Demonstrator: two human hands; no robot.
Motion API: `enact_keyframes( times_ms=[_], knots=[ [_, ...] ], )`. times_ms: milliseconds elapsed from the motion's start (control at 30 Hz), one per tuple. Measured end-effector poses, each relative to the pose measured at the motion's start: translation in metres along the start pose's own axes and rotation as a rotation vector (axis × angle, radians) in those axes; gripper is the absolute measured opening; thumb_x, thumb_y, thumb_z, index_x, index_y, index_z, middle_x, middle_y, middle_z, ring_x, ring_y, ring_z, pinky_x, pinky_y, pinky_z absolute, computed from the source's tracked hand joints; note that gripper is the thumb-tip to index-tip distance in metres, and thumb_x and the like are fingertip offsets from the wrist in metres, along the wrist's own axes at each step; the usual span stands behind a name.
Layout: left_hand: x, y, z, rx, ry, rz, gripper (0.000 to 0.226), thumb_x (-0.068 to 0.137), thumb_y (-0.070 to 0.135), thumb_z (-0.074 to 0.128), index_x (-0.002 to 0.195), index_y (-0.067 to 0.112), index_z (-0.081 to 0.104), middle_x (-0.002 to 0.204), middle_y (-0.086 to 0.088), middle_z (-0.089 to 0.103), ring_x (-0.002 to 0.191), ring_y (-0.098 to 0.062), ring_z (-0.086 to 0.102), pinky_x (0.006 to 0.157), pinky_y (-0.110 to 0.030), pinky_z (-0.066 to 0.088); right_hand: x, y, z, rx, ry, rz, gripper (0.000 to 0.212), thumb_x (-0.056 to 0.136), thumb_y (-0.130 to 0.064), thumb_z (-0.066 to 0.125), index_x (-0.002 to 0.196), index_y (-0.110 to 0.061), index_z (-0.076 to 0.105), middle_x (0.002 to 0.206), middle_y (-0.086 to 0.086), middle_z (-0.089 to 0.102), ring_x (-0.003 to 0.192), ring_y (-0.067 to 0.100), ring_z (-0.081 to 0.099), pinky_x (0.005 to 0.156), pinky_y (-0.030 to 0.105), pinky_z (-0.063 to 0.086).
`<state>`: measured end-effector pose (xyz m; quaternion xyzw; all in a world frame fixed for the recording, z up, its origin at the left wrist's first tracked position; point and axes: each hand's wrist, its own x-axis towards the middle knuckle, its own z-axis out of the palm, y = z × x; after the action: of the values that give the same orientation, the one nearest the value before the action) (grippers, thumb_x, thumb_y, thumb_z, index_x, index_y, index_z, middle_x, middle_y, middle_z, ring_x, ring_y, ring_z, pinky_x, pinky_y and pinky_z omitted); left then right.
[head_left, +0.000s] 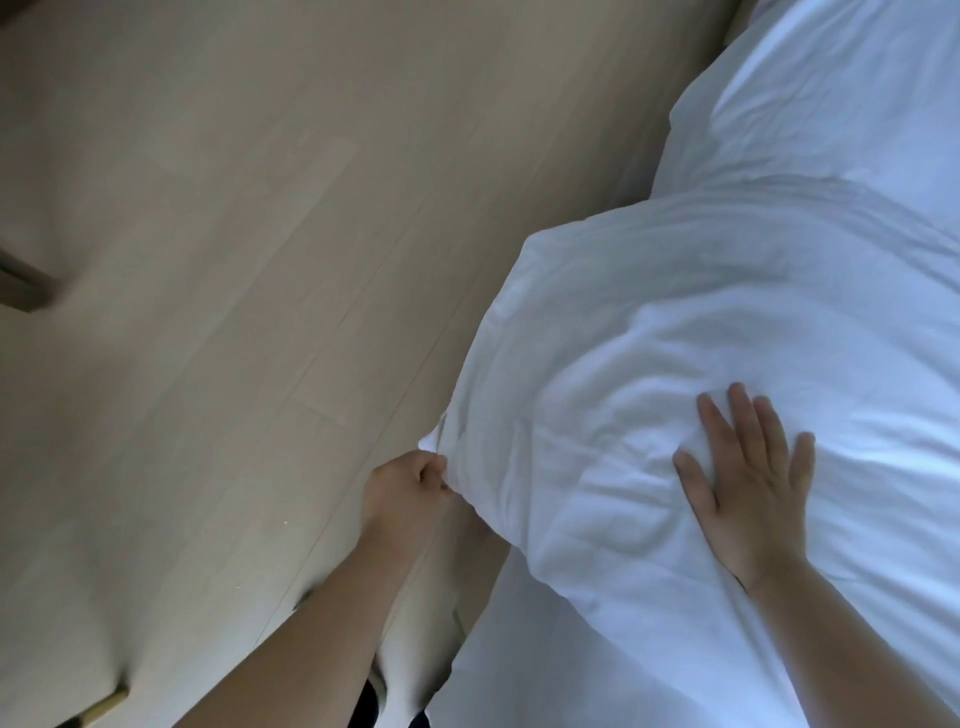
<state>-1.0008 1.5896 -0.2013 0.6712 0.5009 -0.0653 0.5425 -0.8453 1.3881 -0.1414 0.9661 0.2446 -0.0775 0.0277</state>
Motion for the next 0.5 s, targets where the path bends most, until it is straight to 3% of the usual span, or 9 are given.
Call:
enact_keyframes(
  times_ms=[100,167,233,300,367,433,500],
  knots=[
    [-0.010,0.000,-0.020,-0.016,0.138,0.161,0.031,0.093,0.008,0.045,0.067,0.017,0.059,0.063,0.010,0.060,0.066,-0.009,0.060,0.060,-0.009,0.039,-0.006,-0.002,-0.002,-0.008,0.128,-0.036,0.066,0.088,-0.049,0.024,0.133,-0.006,0.047,0.141,0.021,0.040,0.131,0.025,0.020,0.107,0.050,0.007],
    [-0.018,0.007,-0.033,-0.099,0.204,0.222,0.033,0.093,0.008,0.048,0.067,0.026,0.059,0.057,0.016,0.059,0.061,0.003,0.061,0.059,0.000,0.039,-0.010,-0.009,-0.007,0.040,0.178,0.003,0.062,0.085,-0.041,0.029,0.132,-0.006,0.048,0.140,0.022,0.042,0.130,0.029,0.025,0.104,0.061,0.016],
    [-0.029,0.018,-0.047,-0.178,0.260,0.274,0.037,0.092,0.008,0.050,0.066,0.033,0.055,0.050,0.017,0.061,0.061,0.011,0.060,0.059,0.001,0.040,-0.013,-0.018,-0.017,0.100,0.202,0.025,0.062,0.083,-0.038,0.027,0.132,-0.006,0.048,0.140,0.021,0.042,0.130,0.037,0.033,0.103,0.063,0.018],
    [-0.042,0.032,-0.060,-0.294,0.317,0.312,0.035,0.092,0.007,0.049,0.067,0.030,0.057,0.056,0.025,0.063,0.059,0.010,0.061,0.058,0.000,0.042,-0.013,-0.023,-0.029,0.157,0.235,0.023,0.063,0.082,-0.035,0.026,0.131,-0.005,0.049,0.140,0.022,0.042,0.130,0.038,0.035,0.105,0.061,0.016],
    [-0.048,0.043,-0.071,-0.415,0.370,0.333,0.033,0.092,0.005,0.049,0.067,0.026,0.059,0.057,0.021,0.065,0.056,0.005,0.062,0.059,-0.004,0.046,-0.011,-0.027,-0.042,0.214,0.300,0.021,0.061,0.082,-0.033,0.027,0.128,-0.001,0.051,0.138,0.023,0.044,0.129,0.033,0.034,0.106,0.059,0.015],
    [-0.034,0.050,-0.074,-0.528,0.394,0.229,0.034,0.092,0.004,0.047,0.067,0.023,0.060,0.053,0.016,0.064,0.053,0.002,0.062,0.065,-0.015,0.053,-0.007,-0.027,-0.051,0.279,0.331,0.052,0.063,0.083,-0.035,0.027,0.127,0.002,0.051,0.138,0.023,0.044,0.130,0.035,0.036,0.107,0.056,0.014],
    [-0.006,0.048,-0.069,-0.706,0.375,-0.020,0.031,0.093,0.002,0.044,0.070,0.012,0.062,0.049,0.009,0.064,0.049,-0.002,0.063,0.071,-0.026,0.056,-0.006,-0.026,-0.049,0.267,0.254,0.082,0.070,0.081,-0.042,0.023,0.131,0.000,0.047,0.140,0.021,0.043,0.131,0.037,0.036,0.109,0.055,0.011]
  ],
)
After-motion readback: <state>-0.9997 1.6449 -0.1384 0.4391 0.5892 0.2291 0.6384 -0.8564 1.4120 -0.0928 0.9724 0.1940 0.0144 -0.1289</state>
